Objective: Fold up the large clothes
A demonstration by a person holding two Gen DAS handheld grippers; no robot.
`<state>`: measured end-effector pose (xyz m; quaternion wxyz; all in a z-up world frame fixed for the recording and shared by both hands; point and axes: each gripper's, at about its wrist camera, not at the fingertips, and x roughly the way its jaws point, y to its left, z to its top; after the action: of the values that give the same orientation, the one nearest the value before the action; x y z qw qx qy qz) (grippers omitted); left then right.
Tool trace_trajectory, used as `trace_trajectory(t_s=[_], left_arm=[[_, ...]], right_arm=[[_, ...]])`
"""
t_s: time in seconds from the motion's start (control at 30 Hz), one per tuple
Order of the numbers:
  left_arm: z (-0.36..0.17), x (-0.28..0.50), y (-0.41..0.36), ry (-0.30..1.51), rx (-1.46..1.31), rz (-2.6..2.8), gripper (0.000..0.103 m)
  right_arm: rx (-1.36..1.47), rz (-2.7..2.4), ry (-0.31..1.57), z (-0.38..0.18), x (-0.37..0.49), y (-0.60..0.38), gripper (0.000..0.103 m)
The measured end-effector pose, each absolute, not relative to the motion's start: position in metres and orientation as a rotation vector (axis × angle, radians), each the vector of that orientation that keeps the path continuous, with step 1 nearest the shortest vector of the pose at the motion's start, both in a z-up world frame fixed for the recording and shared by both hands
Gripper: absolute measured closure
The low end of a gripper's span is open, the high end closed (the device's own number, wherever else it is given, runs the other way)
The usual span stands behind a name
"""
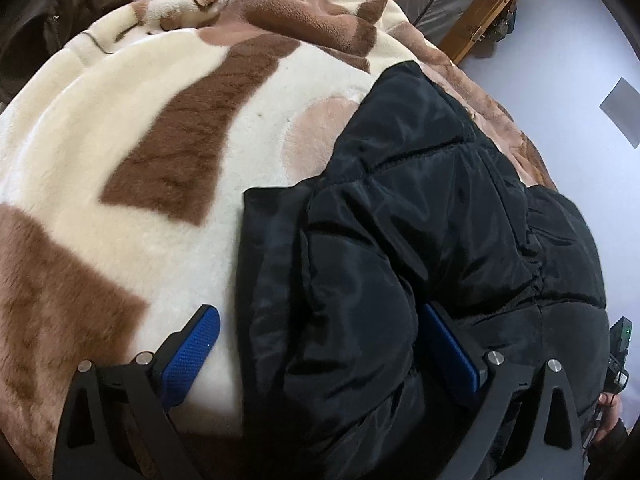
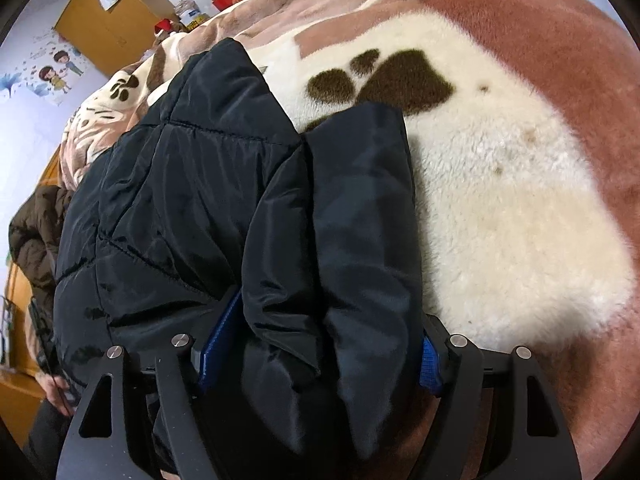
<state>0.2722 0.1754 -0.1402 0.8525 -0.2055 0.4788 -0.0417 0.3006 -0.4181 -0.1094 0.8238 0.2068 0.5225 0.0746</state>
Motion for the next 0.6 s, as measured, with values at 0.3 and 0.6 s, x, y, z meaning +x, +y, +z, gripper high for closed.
trace_trajectory(t_s=[0.3,0.6], left_arm=[[-0.137,0.282,0.162,1.020,-0.430,-0.142,0.024],[-0.091,0.268,0.148,0.985,-0.310,-0.112,0.075]], right_arm=[[0.402,0.185,1.116,-0.108,0.313,-0.406,0.042],[0.308,0.153,1.094,-0.075,0.304,-0.393,0.071]])
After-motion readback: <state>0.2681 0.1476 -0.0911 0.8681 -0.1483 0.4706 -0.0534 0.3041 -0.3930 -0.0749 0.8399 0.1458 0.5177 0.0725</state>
